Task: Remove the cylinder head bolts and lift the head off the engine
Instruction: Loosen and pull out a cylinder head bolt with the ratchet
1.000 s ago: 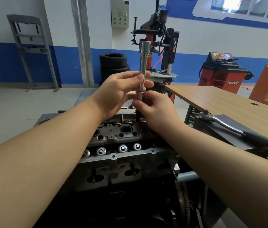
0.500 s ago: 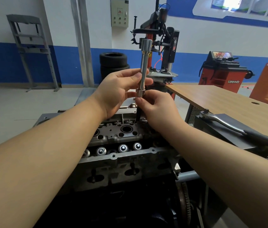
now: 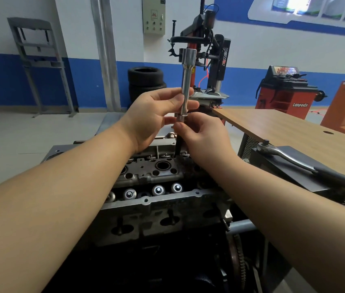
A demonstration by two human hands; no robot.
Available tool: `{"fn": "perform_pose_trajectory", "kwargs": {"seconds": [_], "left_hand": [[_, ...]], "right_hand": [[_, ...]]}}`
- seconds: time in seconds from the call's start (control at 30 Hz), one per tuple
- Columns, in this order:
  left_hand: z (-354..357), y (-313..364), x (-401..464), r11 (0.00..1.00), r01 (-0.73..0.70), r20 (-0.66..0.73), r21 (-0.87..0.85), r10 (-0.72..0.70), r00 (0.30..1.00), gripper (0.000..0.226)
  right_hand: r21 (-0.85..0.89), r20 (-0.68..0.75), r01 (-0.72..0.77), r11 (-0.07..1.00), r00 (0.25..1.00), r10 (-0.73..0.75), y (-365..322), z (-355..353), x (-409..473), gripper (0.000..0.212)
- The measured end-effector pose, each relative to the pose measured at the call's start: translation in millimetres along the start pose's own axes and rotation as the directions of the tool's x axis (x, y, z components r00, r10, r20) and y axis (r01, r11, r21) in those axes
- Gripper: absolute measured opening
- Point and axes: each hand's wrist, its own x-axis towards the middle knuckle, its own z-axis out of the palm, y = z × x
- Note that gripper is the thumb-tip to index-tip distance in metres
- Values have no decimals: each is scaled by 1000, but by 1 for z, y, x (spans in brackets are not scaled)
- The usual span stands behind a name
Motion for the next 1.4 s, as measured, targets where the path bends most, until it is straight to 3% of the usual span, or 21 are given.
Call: {"fn": "perform_pose_trajectory", "kwargs": {"seconds": [0.07, 0.2, 0.27, 0.33, 0.4, 0.5, 0.63, 0.7, 0.93, 1.03, 1.23, 1.4], "left_hand": [[-1, 0, -1, 999, -28, -35, 33, 29, 999, 25], [-2, 3, -1, 996, -75, -94, 49, 79, 992, 52], [-1, 3, 0, 997, -63, -69, 49, 67, 995, 49], [-1, 1, 1, 999, -32, -36, 31, 34, 999, 43], [-1, -2, 2, 1000, -10, -6, -13, 10, 1000, 32], [0, -3, 2, 1000, -13, -4, 5, 13, 1000, 25], [1, -1, 1, 996, -57, -84, 73, 63, 995, 39], [0, -1, 2, 993, -83, -114, 85, 93, 989, 41], [-2, -4, 4, 1000, -23, -10, -15, 23, 1000, 26], [-1, -3, 2, 999, -45, -45, 20, 46, 998, 22], [0, 0, 1, 996, -71, -99, 61, 76, 992, 47], [0, -5, 3, 1000, 7, -19, 9, -7, 1000, 29]], "right_hand": [[34, 39, -11, 999, 999, 9, -1, 0, -1, 14], [89, 44, -40, 995, 998, 36, -2, 1, 0, 14], [54, -12, -63, 997, 998, 64, 0, 2, 1, 23], [37, -41, -45, 998, 998, 46, 2, 1, 1, 19], [42, -28, -20, 999, 999, 22, 3, 0, 1, 8], [48, 5, -7, 999, 1000, 7, 3, 0, 1, 10], [117, 37, -55, 992, 998, 52, 1, 2, 1, 14], [59, 2, -67, 996, 998, 67, 1, 3, 1, 21], [-20, 10, -30, 999, 999, 30, 2, 1, 1, 13], [34, 33, -37, 999, 999, 36, 1, 1, 0, 16], [6, -28, -50, 999, 998, 51, 2, 3, 0, 25], [-14, -6, -30, 999, 1000, 30, 1, 2, 0, 17]]}}
